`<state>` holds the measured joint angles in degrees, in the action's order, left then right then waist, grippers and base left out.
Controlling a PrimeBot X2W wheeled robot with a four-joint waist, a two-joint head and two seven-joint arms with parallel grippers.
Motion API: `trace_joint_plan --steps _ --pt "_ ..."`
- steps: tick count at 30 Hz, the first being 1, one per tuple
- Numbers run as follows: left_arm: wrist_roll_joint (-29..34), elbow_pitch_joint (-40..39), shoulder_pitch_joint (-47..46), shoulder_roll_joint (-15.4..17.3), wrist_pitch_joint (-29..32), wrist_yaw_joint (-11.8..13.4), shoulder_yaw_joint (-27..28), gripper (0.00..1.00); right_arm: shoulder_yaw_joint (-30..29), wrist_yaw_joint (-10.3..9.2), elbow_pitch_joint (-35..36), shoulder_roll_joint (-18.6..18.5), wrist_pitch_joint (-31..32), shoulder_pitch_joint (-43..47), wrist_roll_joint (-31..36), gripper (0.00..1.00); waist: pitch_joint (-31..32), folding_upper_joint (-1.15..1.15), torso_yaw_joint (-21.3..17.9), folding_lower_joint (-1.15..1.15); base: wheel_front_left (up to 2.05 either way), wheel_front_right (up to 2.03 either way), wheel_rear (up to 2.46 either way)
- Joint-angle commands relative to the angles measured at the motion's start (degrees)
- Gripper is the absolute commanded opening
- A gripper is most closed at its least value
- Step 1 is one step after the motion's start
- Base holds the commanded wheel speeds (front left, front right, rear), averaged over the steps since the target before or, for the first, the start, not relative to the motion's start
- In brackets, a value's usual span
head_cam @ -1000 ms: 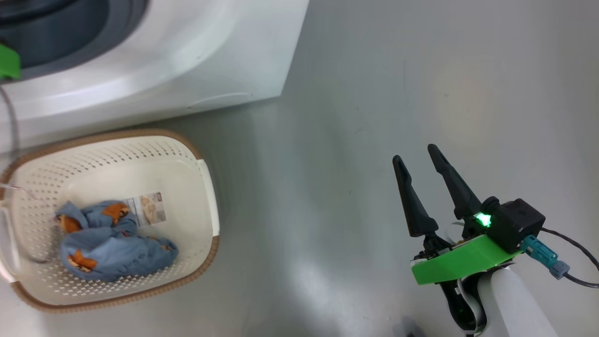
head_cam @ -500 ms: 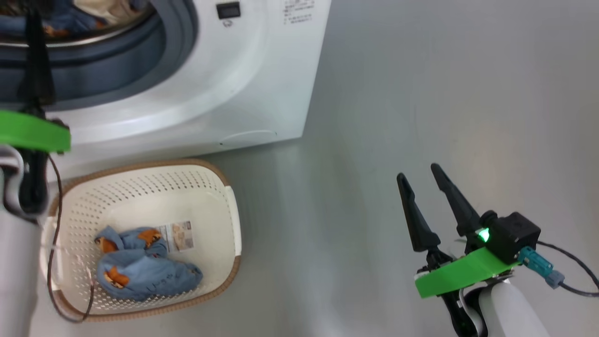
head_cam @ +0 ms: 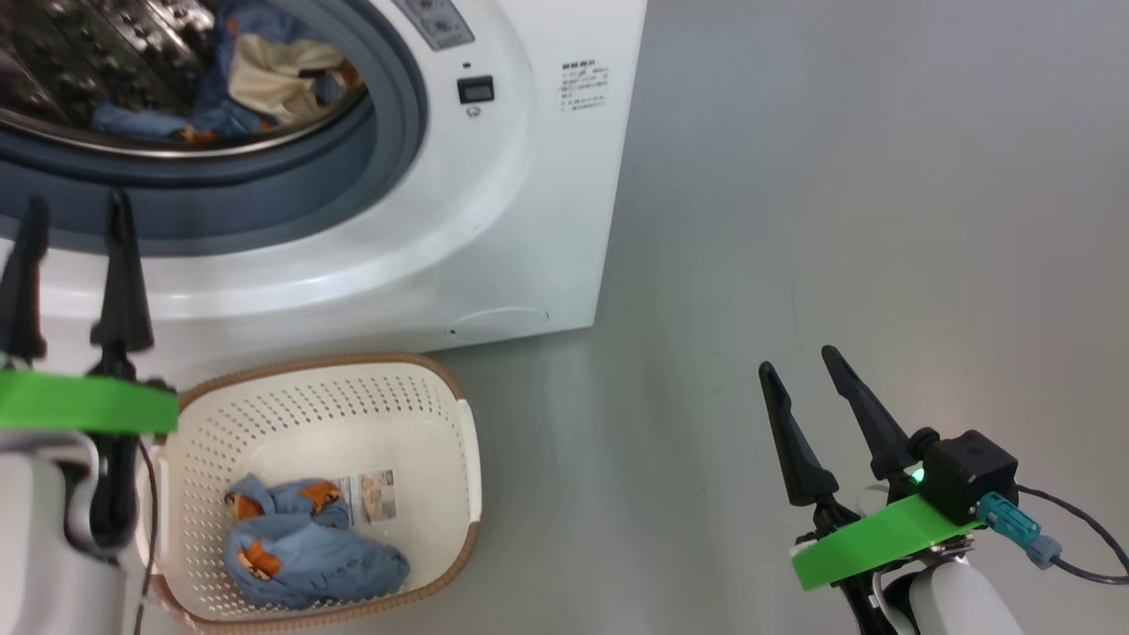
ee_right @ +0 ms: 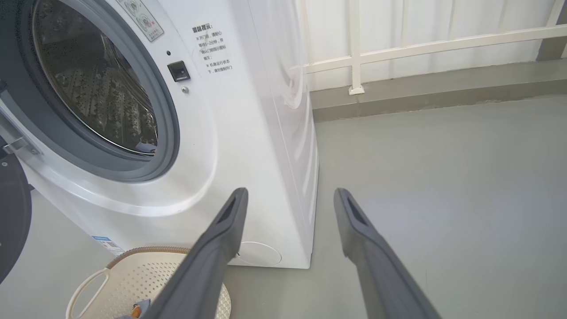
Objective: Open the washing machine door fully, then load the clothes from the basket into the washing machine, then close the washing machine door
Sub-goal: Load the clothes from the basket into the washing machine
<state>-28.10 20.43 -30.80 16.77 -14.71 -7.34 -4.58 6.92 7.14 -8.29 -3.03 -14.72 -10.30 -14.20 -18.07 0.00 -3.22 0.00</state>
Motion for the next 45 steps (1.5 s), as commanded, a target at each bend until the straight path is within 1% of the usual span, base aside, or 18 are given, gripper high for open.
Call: trace_joint_plan --steps 1,9,16,21,28,38,45 --pt "0.8 -2.4 1.8 1.7 -0.3 -0.1 3.0 1.0 1.4 0.35 1.1 0.2 -0.3 1.1 -0.4 1.0 2.1 0.0 0.5 0.0 0.0 0.0 0.0" --pt "3.3 -7.6 10.6 -0.4 -0.3 -0.1 8.2 1.0 1.2 0.35 0.3 0.2 -0.3 2.2 -0.4 1.0 5.1 0.0 1.0 0.0 0.0 0.0 0.0" --pt "5.8 -10.9 18.2 -2.4 -0.3 -0.1 11.3 1.0 1.0 0.35 -0.1 0.2 -0.3 3.0 -0.3 1.0 7.2 0.0 1.7 0.0 0.0 0.0 0.0" --pt "7.3 -12.9 23.2 -4.8 -0.3 -0.1 14.3 1.0 1.0 0.35 -0.3 0.2 -0.3 3.5 -0.2 1.0 8.6 0.0 1.8 0.0 0.0 0.0 0.0" --pt "9.4 -15.5 29.4 -8.1 -0.3 -0.1 17.1 1.0 0.9 0.35 -0.5 0.2 -0.3 4.2 -0.6 1.0 10.1 0.0 1.7 0.0 0.0 0.0 0.0" --pt "11.7 -15.3 33.4 -10.2 -0.3 -0.1 18.6 1.0 0.9 0.35 -0.9 0.2 -0.3 4.6 0.1 1.0 11.8 0.0 1.8 0.0 0.0 0.0 0.0" --pt "13.0 -15.0 36.2 -11.9 -0.3 -0.1 18.0 1.0 0.4 0.35 -1.1 0.2 -0.3 5.4 0.6 1.0 12.9 0.0 2.2 0.0 0.0 0.0 0.0"
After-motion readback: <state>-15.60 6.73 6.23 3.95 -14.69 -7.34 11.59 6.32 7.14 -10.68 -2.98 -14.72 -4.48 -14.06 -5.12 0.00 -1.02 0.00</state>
